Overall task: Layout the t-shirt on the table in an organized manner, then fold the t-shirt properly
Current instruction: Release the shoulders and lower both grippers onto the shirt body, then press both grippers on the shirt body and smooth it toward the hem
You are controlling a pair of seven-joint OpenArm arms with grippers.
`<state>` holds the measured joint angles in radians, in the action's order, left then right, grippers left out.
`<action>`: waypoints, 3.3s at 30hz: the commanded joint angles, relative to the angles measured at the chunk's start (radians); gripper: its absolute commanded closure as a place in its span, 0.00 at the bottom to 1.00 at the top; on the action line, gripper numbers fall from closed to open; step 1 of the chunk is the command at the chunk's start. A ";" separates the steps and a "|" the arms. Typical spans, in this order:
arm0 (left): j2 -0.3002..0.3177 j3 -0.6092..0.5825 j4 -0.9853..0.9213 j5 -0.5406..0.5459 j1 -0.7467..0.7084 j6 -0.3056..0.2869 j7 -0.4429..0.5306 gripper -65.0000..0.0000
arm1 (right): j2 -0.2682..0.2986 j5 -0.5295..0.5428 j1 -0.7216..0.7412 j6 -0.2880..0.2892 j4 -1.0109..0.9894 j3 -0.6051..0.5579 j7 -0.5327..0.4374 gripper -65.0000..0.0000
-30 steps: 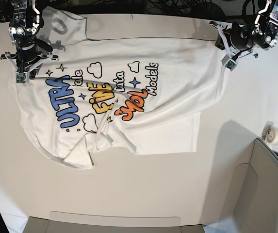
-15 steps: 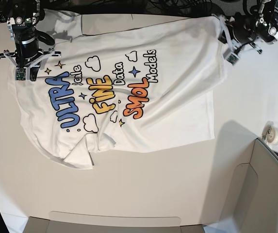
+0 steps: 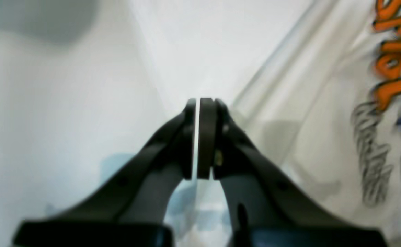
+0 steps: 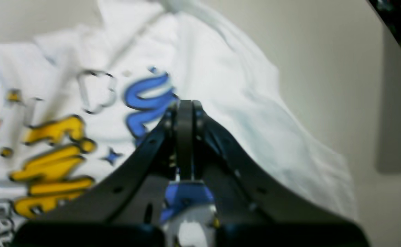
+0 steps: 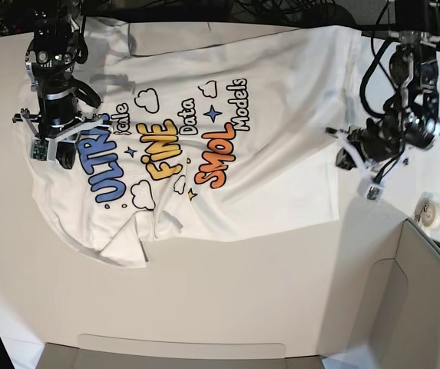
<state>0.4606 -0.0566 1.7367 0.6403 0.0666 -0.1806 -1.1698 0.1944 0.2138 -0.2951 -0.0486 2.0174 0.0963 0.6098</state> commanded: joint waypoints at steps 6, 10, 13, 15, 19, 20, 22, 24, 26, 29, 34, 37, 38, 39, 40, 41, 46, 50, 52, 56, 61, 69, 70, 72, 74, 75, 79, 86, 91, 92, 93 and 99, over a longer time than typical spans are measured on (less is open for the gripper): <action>-0.046 -0.137 -0.301 0.006 0.249 0.002 0.113 0.99 | 0.007 -0.004 0.126 -0.004 -0.033 -0.048 -0.014 1.00; -0.046 -0.225 -0.482 0.006 0.339 0.002 0.204 0.99 | -0.019 -0.004 0.270 -0.004 -0.151 -0.043 0.126 1.00; -0.047 -0.285 -0.604 0.006 0.364 0.005 0.294 0.99 | -0.031 -0.004 0.360 -0.004 -0.264 -0.045 0.157 1.00; -0.047 -0.317 -0.673 0.003 0.376 0.006 0.344 0.99 | -0.032 -0.004 0.405 -0.004 -0.326 -0.046 0.157 1.00; -0.046 -0.338 -0.798 -0.109 0.418 0.008 0.393 0.99 | -0.032 -0.004 0.458 -0.004 -0.403 -0.046 0.157 1.00; -0.046 -0.337 -0.823 -0.155 0.433 0.008 0.402 0.99 | -0.032 -0.004 0.465 -0.004 -0.413 -0.046 0.157 1.00; -0.046 -0.337 -0.846 -0.228 0.451 0.008 0.434 0.99 | -0.034 -0.004 0.477 -0.004 -0.430 -0.048 0.157 1.00; -0.046 -0.338 -0.851 -0.281 0.467 0.008 0.463 0.99 | -0.037 -0.004 0.491 -0.004 -0.449 -0.048 0.157 1.00; -0.047 -0.338 -0.852 -0.323 0.483 0.008 0.479 0.99 | -0.054 -0.004 0.500 -0.004 -0.465 -0.048 0.157 1.00; -0.069 -0.340 -0.852 -0.369 0.505 0.008 0.495 0.99 | -0.062 -0.006 0.503 -0.004 -0.484 -0.048 0.157 1.00; -0.112 -0.342 -0.852 -0.455 0.551 0.008 0.495 0.99 | -0.062 -0.006 0.498 -0.004 -0.484 -0.048 0.157 1.00; -0.135 -0.340 -0.866 -0.511 0.569 0.008 0.497 0.99 | -0.062 -0.006 0.495 -0.004 -0.481 -0.050 0.157 1.00; -0.147 -0.340 -0.884 -0.526 0.580 0.008 0.500 0.99 | -0.062 -0.006 0.495 -0.004 -0.481 -0.050 0.157 1.00; -0.165 -0.340 -0.906 -0.537 0.596 0.008 0.502 0.99 | -0.062 -0.006 0.492 -0.004 -0.479 -0.050 0.157 1.00; -0.176 -0.340 -0.932 -0.541 0.612 0.008 0.502 0.99 | -0.062 -0.006 0.485 -0.004 -0.479 -0.050 0.157 1.00; -0.184 -0.340 -0.955 -0.544 0.625 0.008 0.503 0.99 | -0.062 -0.006 0.481 -0.004 -0.479 -0.050 0.155 1.00; -0.201 -0.332 -0.967 -0.544 0.638 0.010 0.545 0.99 | -0.062 -0.006 0.475 -0.004 -0.479 -0.048 0.155 1.00; -0.167 -0.331 -0.964 -0.544 0.640 0.161 0.603 0.99 | -0.062 -0.006 0.474 -0.004 -0.478 -0.048 0.155 1.00; -0.144 -0.331 -0.909 -0.541 0.634 0.207 0.601 0.99 | -0.063 -0.006 0.471 -0.004 -0.472 -0.050 0.155 1.00; -0.082 -0.294 -0.673 -0.540 0.530 0.207 0.483 0.99 | -0.063 -0.006 0.452 -0.004 -0.422 -0.046 0.155 1.00; -0.082 -0.134 -0.337 -0.534 0.355 0.117 0.298 0.98 | -0.056 -0.009 0.488 -0.004 -0.444 -0.042 0.157 1.00; -0.099 -0.076 -0.203 -0.377 0.226 -0.107 0.133 0.96 | -0.060 -0.208 0.649 -0.004 -0.666 -0.048 0.157 1.00; -0.102 -0.076 -0.221 -0.377 0.215 -0.107 0.144 0.96 | -0.069 -0.239 0.667 -0.004 -0.696 -0.048 0.155 1.00; -0.102 -0.079 -0.266 -0.377 0.210 -0.107 0.182 0.96 | -0.082 -0.302 0.692 -0.004 -0.734 -0.042 0.155 1.00; -0.102 -0.081 -0.337 -0.377 0.212 -0.107 0.228 0.96 | -0.086 -0.360 0.706 -0.004 -0.760 -0.040 0.154 1.00; -0.102 -0.081 -0.380 -0.377 0.213 -0.107 0.251 0.96 | -0.091 -0.385 0.707 -0.004 -0.772 -0.040 0.152 1.00; -0.118 -0.081 -0.515 -0.377 0.273 -0.107 0.322 0.96 | -0.103 -0.497 0.696 -0.030 -0.788 -0.036 0.060 1.00; -0.155 -0.081 -0.662 -0.377 0.367 -0.107 0.339 0.96 | -0.106 -0.572 0.675 -0.107 -0.838 0.029 -0.020 1.00; -0.147 -0.084 -0.697 -0.380 0.376 -0.107 0.399 0.96 | -0.102 -0.572 0.673 -0.106 -0.938 0.030 -0.029 1.00; -0.147 -0.084 -0.705 -0.382 0.376 -0.107 0.403 0.96 | -0.100 -0.572 0.673 -0.106 -0.961 0.030 -0.044 1.00; -0.147 -0.084 -0.719 -0.382 0.376 -0.107 0.406 0.96 | -0.097 -0.572 0.676 -0.106 -0.990 0.030 -0.070 1.00; -0.144 -0.084 -0.768 -0.382 0.384 -0.106 0.410 0.96 | -0.071 -0.572 0.724 -0.106 -1.151 0.116 -0.166 1.00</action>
<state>0.3084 -0.1390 0.9730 0.2771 0.4438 -0.2920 -0.7242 0.1169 -0.3679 0.4213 -0.1585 0.8654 0.2077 0.3958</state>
